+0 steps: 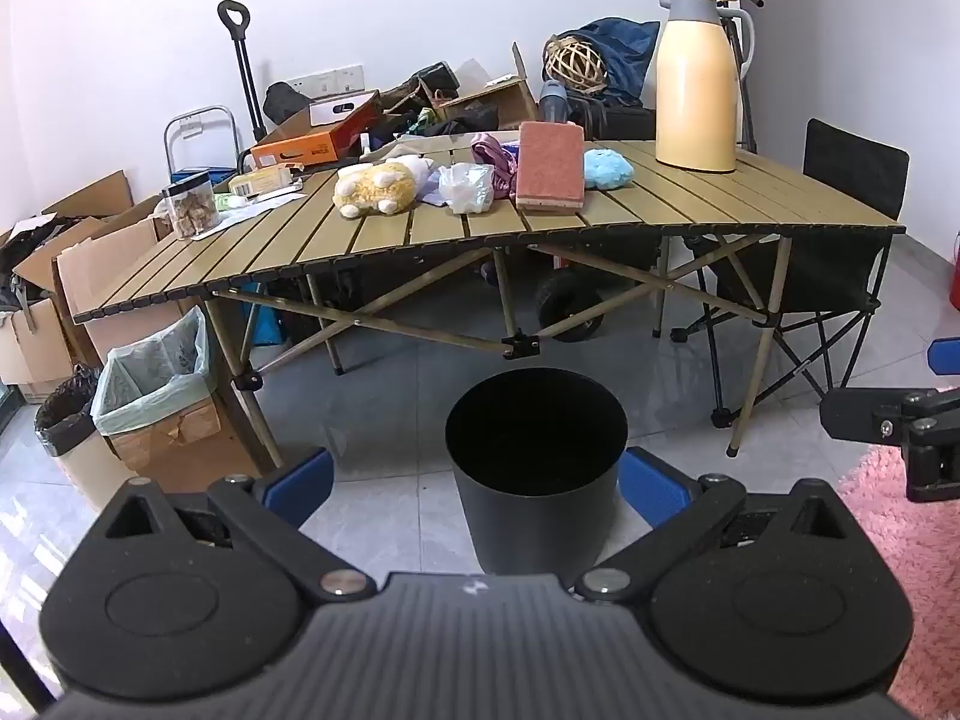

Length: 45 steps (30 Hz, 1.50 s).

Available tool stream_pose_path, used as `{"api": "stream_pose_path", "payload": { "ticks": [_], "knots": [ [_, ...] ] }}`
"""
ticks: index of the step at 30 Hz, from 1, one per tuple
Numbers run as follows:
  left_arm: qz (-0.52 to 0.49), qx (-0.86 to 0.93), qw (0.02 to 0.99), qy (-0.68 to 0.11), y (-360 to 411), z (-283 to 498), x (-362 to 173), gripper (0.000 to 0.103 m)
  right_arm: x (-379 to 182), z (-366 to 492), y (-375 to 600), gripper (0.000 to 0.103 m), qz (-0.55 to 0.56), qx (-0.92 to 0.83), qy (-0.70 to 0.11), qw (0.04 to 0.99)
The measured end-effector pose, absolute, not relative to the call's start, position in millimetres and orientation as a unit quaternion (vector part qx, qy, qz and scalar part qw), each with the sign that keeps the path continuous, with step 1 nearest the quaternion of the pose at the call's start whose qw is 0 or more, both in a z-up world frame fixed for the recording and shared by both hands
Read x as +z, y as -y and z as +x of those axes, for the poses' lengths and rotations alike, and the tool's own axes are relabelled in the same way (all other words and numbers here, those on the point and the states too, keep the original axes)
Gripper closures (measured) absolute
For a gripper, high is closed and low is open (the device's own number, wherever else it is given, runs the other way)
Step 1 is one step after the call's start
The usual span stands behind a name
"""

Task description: Collect trash

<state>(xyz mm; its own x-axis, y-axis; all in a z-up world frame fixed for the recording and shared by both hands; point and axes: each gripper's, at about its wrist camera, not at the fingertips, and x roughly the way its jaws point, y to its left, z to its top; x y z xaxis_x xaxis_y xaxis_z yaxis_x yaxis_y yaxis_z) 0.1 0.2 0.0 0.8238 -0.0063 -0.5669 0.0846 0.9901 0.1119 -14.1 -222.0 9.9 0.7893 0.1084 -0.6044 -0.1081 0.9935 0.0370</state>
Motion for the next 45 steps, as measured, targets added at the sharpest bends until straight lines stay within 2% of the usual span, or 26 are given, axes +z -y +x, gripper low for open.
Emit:
{"api": "stream_pose_path", "payload": {
  "ticks": [45],
  "knots": [
    [0.060, -0.024, 0.951, -0.304, -3.5, 1.5, -0.4, 0.000, 10.1, -14.3, 221.7, 0.000, 0.001, 0.058, -0.317, 0.947]
  ]
}}
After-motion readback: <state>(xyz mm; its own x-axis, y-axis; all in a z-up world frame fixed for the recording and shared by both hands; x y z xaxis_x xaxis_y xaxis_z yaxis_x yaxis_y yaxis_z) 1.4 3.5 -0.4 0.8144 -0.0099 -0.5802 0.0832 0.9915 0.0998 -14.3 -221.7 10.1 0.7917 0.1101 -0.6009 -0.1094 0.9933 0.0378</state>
